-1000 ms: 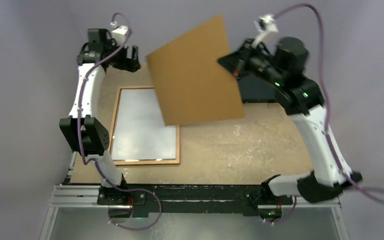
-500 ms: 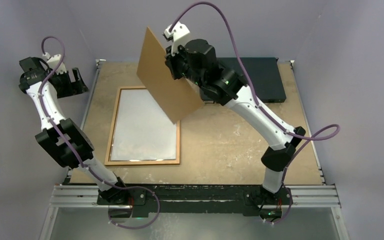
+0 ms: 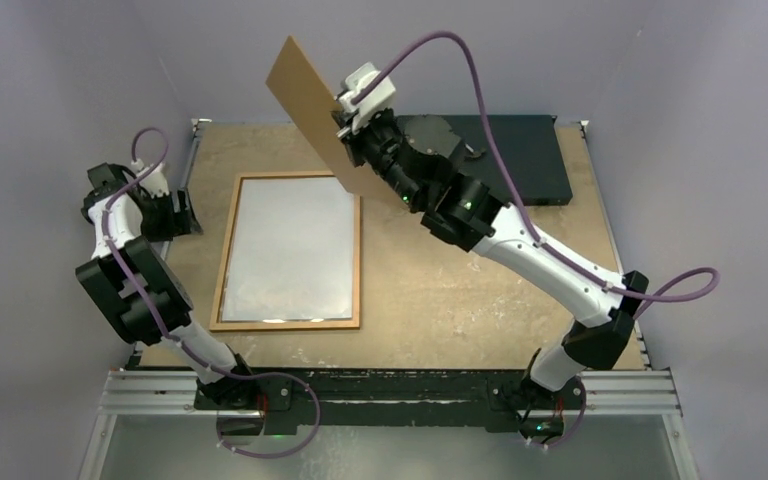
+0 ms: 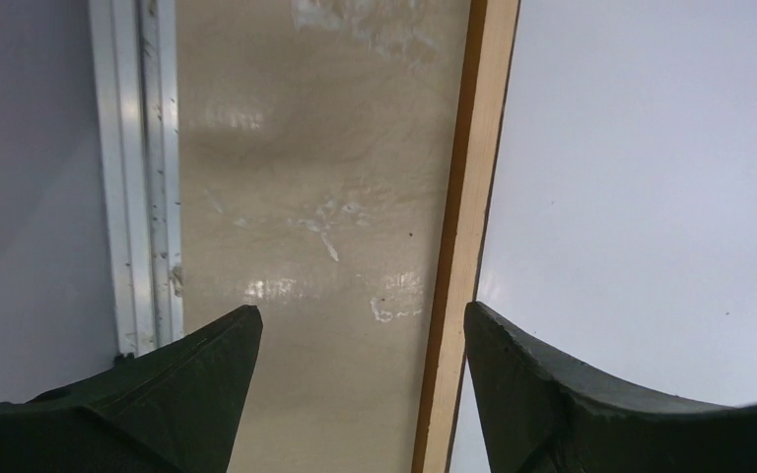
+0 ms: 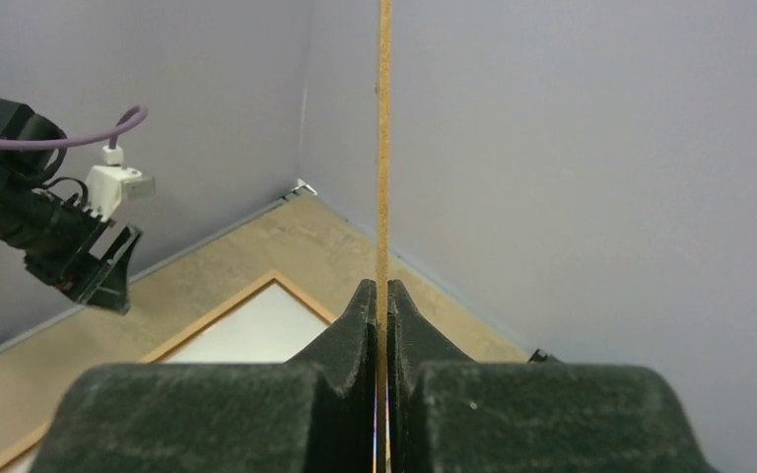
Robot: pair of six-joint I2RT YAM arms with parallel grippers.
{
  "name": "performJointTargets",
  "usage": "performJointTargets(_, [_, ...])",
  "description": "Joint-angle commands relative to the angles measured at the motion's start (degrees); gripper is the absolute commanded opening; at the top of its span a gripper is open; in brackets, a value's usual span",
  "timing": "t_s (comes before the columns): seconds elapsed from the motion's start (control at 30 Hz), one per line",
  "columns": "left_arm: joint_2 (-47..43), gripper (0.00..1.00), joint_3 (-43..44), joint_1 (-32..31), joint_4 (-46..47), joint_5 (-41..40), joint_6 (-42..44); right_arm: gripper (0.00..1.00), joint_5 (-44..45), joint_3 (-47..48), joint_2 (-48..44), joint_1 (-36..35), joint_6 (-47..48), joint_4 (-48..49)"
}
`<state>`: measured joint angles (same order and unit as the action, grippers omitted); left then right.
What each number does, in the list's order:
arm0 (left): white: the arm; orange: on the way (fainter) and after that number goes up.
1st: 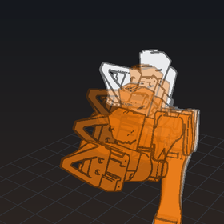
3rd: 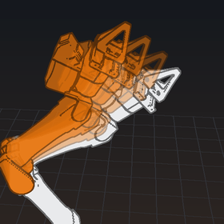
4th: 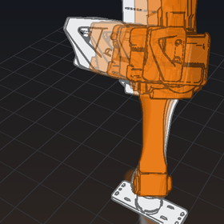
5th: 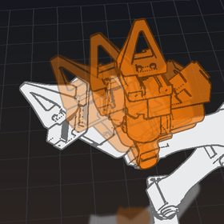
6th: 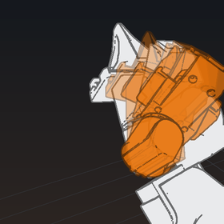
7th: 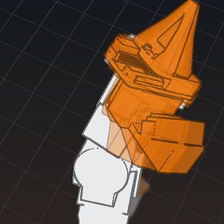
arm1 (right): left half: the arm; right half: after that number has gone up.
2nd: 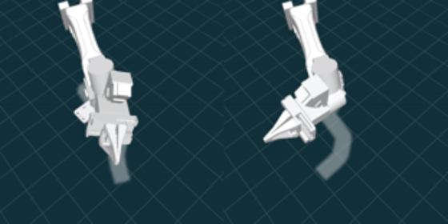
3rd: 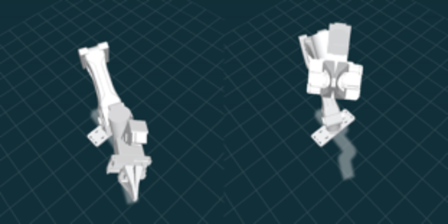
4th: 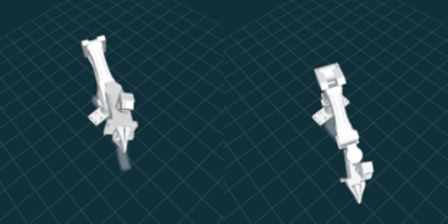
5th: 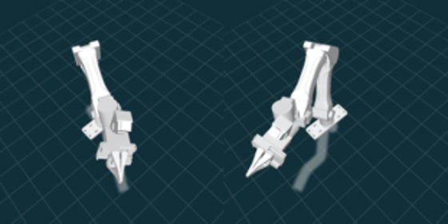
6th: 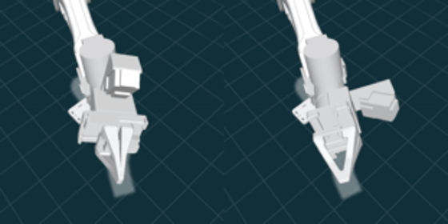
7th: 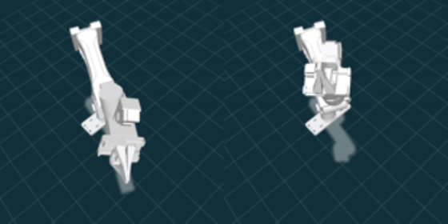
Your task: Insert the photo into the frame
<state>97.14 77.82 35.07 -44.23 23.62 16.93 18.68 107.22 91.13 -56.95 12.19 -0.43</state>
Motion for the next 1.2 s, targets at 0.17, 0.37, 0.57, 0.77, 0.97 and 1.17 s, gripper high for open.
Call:
performJointTargets(0.17, [2.32, 0.71, -10.36, -4.11, 12.33, -4.97, 1.26, 0.0, 14.43, -12.36, -0.35, -10.22, 26.27, 29.07])
performJointTargets(0.37, [4.83, 0.67, -12.61, -7.62, 14.52, -5.14, -0.72, 0.0, 18.24, -18.63, 2.89, -13.37, 39.06, 40.66])
performJointTargets(0.57, [6.39, 0.63, -14.42, -8.65, 15.49, -3.28, -1.63, 0.0, 17.05, -24.77, 6.04, -13.92, 43.03, 44.7])
performJointTargets(0.77, [5.35, 0.61, -13.34, -8.61, 13.55, -1.67, -1.49, 0.0, 17.51, -30.05, 12.77, -18.15, 45.4, 49.66])
performJointTargets(0.97, [4.76, 0.61, -9.56, -6.72, 10.77, -1.17, -1.53, 0.0, 17.49, -33.06, 19.68, -24.39, 42.21, 49.2])
performJointTargets(1.17, [4.08, 0.61, -6.12, -5.51, 8.48, -1.54, -1.25, 0.21, 18.59, -34.53, 22.09, -28.39, 32.73, 40.76])
